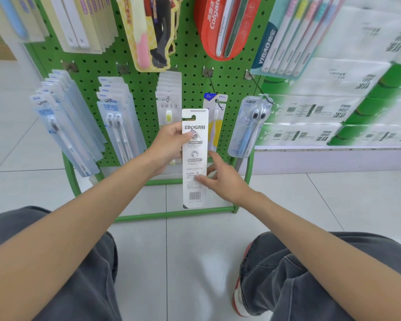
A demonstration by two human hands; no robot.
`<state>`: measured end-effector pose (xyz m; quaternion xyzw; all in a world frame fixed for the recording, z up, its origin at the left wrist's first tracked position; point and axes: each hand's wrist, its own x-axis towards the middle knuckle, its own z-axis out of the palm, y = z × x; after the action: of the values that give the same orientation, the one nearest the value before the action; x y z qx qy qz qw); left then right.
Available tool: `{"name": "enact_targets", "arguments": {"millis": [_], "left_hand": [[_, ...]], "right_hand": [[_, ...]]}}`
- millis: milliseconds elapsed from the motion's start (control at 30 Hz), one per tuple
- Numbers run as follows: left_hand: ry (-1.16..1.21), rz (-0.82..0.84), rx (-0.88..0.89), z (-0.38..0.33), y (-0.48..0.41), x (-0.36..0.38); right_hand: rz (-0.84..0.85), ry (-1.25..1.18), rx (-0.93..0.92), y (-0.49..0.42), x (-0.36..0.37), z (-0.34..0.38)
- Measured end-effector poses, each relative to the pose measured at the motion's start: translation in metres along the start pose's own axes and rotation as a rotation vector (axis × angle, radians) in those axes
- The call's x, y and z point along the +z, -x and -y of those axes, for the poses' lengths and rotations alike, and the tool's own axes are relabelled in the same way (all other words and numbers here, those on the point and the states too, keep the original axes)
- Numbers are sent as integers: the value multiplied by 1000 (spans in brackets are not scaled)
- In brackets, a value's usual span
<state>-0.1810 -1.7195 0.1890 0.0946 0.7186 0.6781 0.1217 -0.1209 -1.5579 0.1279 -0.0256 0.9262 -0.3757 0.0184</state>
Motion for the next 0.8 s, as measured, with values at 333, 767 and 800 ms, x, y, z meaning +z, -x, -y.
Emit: {"name": "enact_targets", "arguments": {"millis": [333,767,800], "left_hand": [[95,104,-67,-2,3,3],[21,37,89,5,6,2],[21,35,104,5,6,3]], "right_hand": [[-219,-397,-18,-15,-39,31],[-207,-526,-43,-16,-45,40],[-200,-547,-33,-16,-47,39]]}}
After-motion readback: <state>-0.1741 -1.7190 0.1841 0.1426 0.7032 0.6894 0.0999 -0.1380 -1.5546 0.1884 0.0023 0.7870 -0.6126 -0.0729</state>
